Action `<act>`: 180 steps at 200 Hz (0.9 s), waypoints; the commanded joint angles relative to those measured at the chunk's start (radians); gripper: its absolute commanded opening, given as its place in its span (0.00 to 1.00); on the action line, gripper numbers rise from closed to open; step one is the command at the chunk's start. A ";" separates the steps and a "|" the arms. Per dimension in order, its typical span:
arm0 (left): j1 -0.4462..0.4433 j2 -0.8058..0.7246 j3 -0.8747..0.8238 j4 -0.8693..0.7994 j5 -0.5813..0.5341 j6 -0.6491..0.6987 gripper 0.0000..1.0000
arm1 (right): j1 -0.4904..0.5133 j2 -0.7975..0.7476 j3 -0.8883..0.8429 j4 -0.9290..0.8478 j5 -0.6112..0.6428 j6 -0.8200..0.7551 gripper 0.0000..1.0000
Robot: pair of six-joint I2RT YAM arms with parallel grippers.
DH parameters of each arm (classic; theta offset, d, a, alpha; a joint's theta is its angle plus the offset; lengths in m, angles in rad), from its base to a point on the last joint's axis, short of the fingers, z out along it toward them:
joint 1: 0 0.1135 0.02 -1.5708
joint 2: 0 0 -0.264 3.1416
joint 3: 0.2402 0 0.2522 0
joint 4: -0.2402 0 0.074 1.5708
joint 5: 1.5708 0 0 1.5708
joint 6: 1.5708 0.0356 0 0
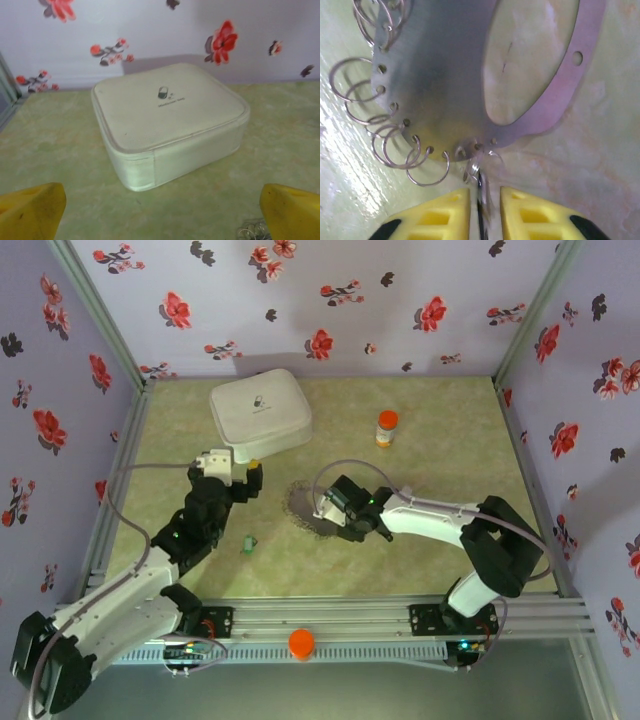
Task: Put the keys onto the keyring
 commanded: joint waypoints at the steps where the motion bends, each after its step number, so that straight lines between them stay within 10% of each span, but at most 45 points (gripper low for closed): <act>1: 0.034 0.038 0.062 -0.150 0.059 -0.115 1.00 | -0.013 -0.061 -0.012 -0.033 0.005 0.005 0.36; 44: 0.039 0.162 0.157 -0.288 0.145 -0.156 0.99 | -0.060 -0.292 -0.088 0.105 -0.133 0.287 0.50; 111: -0.155 0.390 0.207 -0.255 0.256 -0.269 0.90 | -0.061 -0.351 -0.191 0.133 -0.081 1.147 0.42; 180: -0.246 0.487 0.128 -0.105 0.291 -0.407 0.76 | -0.080 -0.197 -0.248 0.277 -0.278 1.270 0.31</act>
